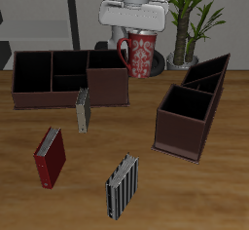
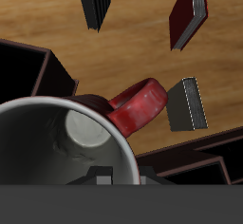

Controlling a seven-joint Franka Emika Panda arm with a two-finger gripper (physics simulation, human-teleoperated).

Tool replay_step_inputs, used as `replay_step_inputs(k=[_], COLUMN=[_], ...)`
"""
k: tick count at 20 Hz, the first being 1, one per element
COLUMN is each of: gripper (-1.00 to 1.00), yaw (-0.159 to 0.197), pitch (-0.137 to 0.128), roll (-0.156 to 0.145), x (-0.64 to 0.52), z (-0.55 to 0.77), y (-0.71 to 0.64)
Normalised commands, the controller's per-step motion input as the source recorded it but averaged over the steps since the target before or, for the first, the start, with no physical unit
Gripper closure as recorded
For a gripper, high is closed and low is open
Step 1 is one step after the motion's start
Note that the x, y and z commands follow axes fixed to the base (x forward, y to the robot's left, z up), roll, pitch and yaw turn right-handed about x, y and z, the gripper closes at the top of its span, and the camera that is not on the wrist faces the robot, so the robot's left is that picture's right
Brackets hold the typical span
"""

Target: Place the red mug into the left desk caddy's left compartment and place the striped book into the left desk caddy's back compartment and place the red book into the back desk caddy's front compartment

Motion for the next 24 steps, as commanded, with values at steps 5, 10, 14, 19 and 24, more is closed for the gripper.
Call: replay_step_inputs(k=[5, 10, 14, 19, 24], gripper=[1.00, 1.00, 1.00, 1.00, 1.00], yaw=[0.040, 0.024, 0.005, -0.013, 0.029], pitch=[-0.061, -0.029, -0.025, 0.028, 0.046], roll=[0.069, 0.049, 0.040, 0.016, 0.025], x=[-0.70, -0.39, -0.25, -0.08, -0.06], z=[0.10, 0.12, 0.09, -0.07, -0.20], y=[0.43, 0.34, 0.31, 0.30, 0.36])
